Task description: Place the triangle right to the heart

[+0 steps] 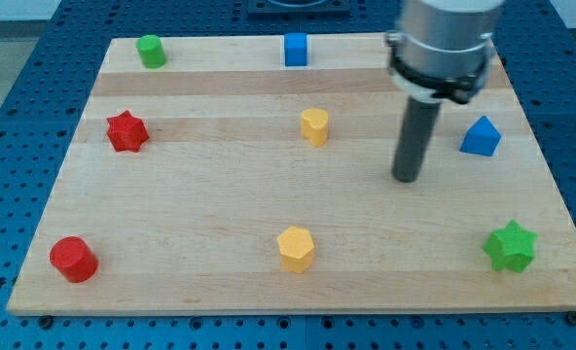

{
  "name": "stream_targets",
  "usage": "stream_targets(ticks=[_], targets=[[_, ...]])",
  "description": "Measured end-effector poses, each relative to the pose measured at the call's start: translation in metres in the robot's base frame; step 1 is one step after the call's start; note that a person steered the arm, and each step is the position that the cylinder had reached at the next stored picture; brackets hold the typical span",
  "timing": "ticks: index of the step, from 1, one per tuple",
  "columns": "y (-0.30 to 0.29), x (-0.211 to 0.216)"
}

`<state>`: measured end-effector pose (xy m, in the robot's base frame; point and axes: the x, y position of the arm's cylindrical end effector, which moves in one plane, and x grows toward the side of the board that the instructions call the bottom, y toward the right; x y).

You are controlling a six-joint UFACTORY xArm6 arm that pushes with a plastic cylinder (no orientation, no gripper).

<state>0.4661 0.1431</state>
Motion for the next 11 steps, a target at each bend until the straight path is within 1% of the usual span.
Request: stream_targets(ticks=[2, 3, 5, 6, 7, 9, 10, 11], targets=[[0.113, -0.001], [0.13, -0.016], [0.125, -0.047], [0.107, -0.055], [0.082, -0.055], [0.048, -0.041], [0.031, -0.024], [0.01, -0.02]])
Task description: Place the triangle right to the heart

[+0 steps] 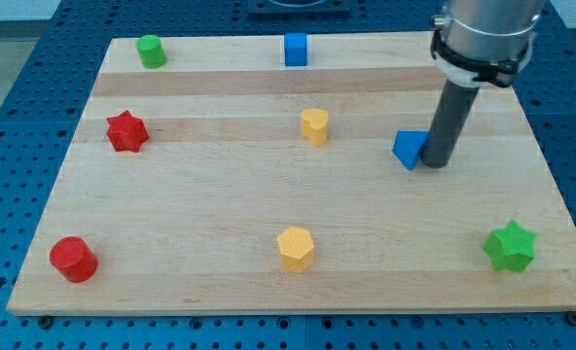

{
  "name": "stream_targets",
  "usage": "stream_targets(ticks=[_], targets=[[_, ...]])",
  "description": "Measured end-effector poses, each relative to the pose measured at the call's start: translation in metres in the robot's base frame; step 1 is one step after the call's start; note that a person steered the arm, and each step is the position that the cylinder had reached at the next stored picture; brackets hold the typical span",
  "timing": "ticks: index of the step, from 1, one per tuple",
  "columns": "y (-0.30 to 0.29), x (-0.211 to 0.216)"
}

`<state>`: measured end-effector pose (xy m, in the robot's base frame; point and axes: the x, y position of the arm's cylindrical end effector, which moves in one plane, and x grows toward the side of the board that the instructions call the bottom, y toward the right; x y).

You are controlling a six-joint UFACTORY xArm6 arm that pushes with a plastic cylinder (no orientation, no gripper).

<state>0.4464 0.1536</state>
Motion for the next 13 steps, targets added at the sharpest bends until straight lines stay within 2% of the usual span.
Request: stream_targets(ticks=[4, 10, 13], targets=[[-0.052, -0.011], [-0.042, -0.032], [-0.068, -0.034]])
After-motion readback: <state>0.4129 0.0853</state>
